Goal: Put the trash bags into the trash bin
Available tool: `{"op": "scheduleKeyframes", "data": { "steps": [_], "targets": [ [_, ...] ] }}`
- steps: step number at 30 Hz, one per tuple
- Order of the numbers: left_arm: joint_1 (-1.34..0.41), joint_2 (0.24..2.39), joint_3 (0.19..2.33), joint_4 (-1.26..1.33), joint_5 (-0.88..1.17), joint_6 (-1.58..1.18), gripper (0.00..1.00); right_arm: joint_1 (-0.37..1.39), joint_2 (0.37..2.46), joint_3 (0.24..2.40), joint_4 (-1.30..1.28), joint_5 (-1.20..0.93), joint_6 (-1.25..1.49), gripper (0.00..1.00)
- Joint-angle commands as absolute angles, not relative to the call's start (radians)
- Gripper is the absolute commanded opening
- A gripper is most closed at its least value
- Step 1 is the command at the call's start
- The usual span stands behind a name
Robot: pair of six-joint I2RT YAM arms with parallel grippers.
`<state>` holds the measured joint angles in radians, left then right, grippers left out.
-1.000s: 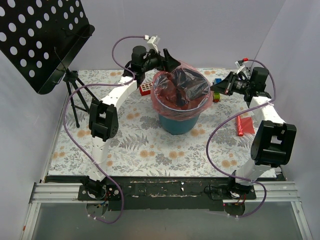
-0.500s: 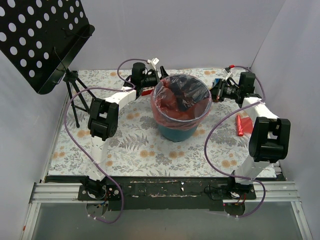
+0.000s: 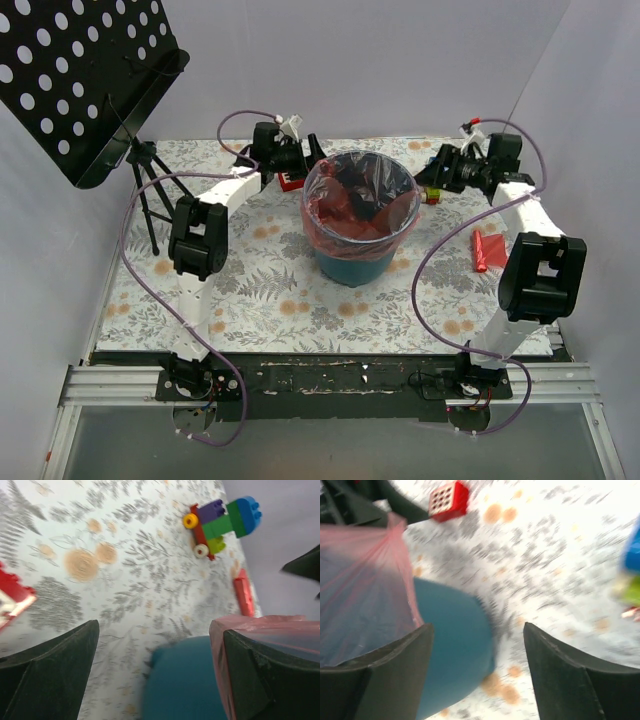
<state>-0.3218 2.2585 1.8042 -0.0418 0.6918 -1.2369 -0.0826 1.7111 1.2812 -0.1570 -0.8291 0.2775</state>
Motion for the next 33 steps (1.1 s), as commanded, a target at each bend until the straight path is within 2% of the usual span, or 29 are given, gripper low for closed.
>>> {"op": "scheduleKeyframes", "data": {
  "steps": [1,4,7,12,15,16,17,20,22,25,28,33],
  "targets": [
    [-0.301,2.070,1.870,-0.146,0.545,-0.948,0.92,-0.103,1.660,1.497,-0.285,-0.530,0.027,0.83],
    [-0.305,1.973,1.832,-0.130,0.525,-0.952,0.94,-0.098,1.631,1.566,-0.322,-0.388,-0.087,0.85],
    [-0.288,1.904,1.793,-0.155,0.621,-0.991,0.93,-0.078,1.602,1.643,-0.362,-0.441,-0.138,0.85],
    [-0.276,1.766,1.692,-0.084,0.631,-1.054,0.94,0.190,1.549,1.746,-0.498,-0.517,-0.453,0.78],
    [-0.276,1.737,1.718,-0.089,0.580,-1.048,0.92,0.374,1.594,1.804,-0.647,-0.512,-0.642,0.56],
    [-0.278,1.724,1.727,-0.094,0.571,-1.046,0.92,0.426,1.618,1.836,-0.714,-0.514,-0.705,0.39],
    [-0.276,1.711,1.733,-0.095,0.571,-1.037,0.92,0.469,1.647,1.864,-0.765,-0.512,-0.751,0.31],
    [-0.284,1.639,1.721,-0.106,0.557,-0.999,0.92,0.596,1.738,1.913,-0.885,-0.421,-0.860,0.12],
    [-0.291,1.577,1.688,-0.101,0.534,-0.964,0.93,0.630,1.801,1.953,-0.981,-0.397,-0.929,0.07],
    [-0.304,1.482,1.625,-0.087,0.489,-0.887,0.94,0.634,1.848,1.953,-1.041,-0.390,-0.936,0.02],
    [-0.311,1.413,1.575,-0.090,0.451,-0.848,0.95,0.630,1.827,1.854,-1.011,-0.400,-0.940,0.02],
    [-0.311,1.359,1.528,-0.112,0.428,-0.824,0.96,0.630,1.805,1.659,-0.930,-0.439,-0.937,0.08]
  ]
}}
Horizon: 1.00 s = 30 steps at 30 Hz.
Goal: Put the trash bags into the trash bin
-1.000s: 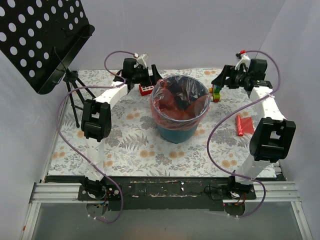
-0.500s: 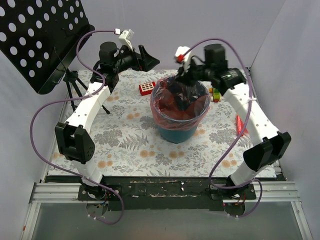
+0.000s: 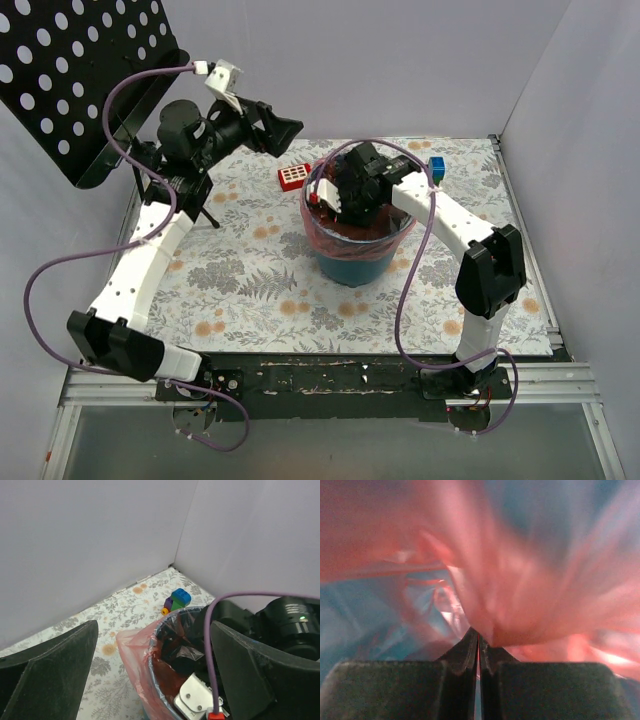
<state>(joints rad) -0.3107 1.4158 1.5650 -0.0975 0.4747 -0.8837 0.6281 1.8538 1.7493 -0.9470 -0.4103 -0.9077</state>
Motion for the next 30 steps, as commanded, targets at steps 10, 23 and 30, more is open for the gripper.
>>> {"op": "scheduleKeyframes", "data": {
  "steps": [10,23,30],
  "targets": [
    [-0.311,1.377,1.542,-0.124,0.425,-0.819,0.96,0.630,1.801,1.493,-0.795,-0.463,-0.878,0.22],
    [-0.313,1.404,1.543,-0.121,0.434,-0.818,0.96,0.618,1.734,1.549,-0.701,-0.398,-0.697,0.44],
    [-0.313,1.425,1.586,-0.121,0.339,-0.715,0.98,0.592,1.625,1.854,-0.721,-0.227,-0.513,0.68]
  ]
}}
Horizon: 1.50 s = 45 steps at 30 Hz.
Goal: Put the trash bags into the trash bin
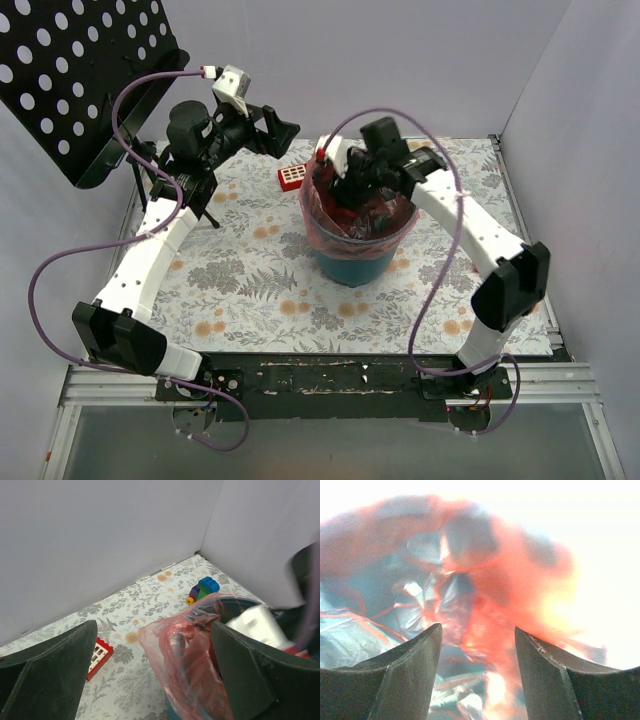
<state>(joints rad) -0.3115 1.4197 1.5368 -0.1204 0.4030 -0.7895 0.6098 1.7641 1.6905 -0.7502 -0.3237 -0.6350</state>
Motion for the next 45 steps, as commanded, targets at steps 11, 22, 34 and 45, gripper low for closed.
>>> {"op": "scheduleKeyframes", "data": {
  "steps": [11,22,34,45],
  "targets": [
    [-0.308,1.457,1.589,-0.150,0.336,-0.652,0.98,0.589,1.526,1.812,-0.606,0.073,-0.364,0.76],
    [-0.308,1.284,1.172,-0.130,0.428,-0.810,0.95,0.537,1.577,1.990,-0.540,0.193,-0.241,0.79],
    [-0.311,1.292,1.020,-0.099,0.510,-0.945,0.93,0.526,1.536,1.772,-0.586,-0.216,-0.185,0.83],
    [-0.236,1.155,0.905,-0.071,0.817,-0.922,0.98,0.526,1.502,1.700,-0.675,-0.411,-0.288,0.84]
  ]
}}
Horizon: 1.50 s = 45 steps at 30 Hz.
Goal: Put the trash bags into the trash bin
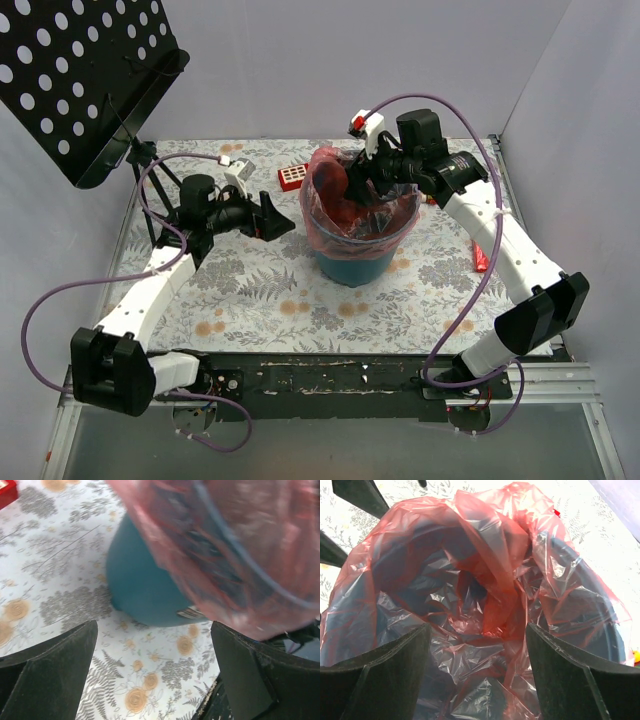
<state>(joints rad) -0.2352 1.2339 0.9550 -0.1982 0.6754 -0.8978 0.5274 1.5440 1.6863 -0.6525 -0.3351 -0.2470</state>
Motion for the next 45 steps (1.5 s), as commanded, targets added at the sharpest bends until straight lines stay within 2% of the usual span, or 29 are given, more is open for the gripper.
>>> {"op": "scheduleKeyframes", "data": {
  "steps": [1,6,12,19,25,28,31,39,42,45],
  "targets": [
    [-0.238,1.158,0.885,-0.008,0.830,-0.934,0.98,0.526,1.509,1.707,-0.690,-0.408,-0.293,0.84],
    [-0.239,1.230,0.810,0.296,0.821,-1.055,0.98,0.526,1.545,1.781,-0.775,-0.394,-0.327,0.84],
    [-0.239,1.325,0.781,0.550,0.890,-1.173,0.90,0.526,1.571,1.845,-0.833,-0.357,-0.351,0.84],
    [-0.238,1.420,0.761,0.773,1.005,-1.318,0.66,0.526,1.592,1.876,-0.865,-0.325,-0.371,0.84],
    [-0.238,1.518,0.775,0.862,1.069,-1.394,0.32,0.526,1.621,1.898,-0.873,-0.331,-0.373,0.83],
    [-0.238,1.554,0.775,0.913,1.083,-1.436,0.00,0.526,1.632,1.911,-0.877,-0.331,-0.376,0.83],
    [-0.238,1.545,0.755,0.882,1.049,-1.424,0.00,0.526,1.625,1.899,-0.865,-0.327,-0.379,0.83],
    [-0.238,1.491,0.706,0.461,0.966,-1.102,0.00,0.526,1.585,1.818,-0.809,-0.328,-0.370,0.82],
    [-0.238,1.485,0.687,0.394,0.936,-1.042,0.00,0.526,1.583,1.813,-0.782,-0.325,-0.345,0.82],
    [-0.236,1.459,0.716,0.300,0.859,-0.977,0.00,0.526,1.589,1.844,-0.755,-0.238,-0.266,0.84]
  ]
}}
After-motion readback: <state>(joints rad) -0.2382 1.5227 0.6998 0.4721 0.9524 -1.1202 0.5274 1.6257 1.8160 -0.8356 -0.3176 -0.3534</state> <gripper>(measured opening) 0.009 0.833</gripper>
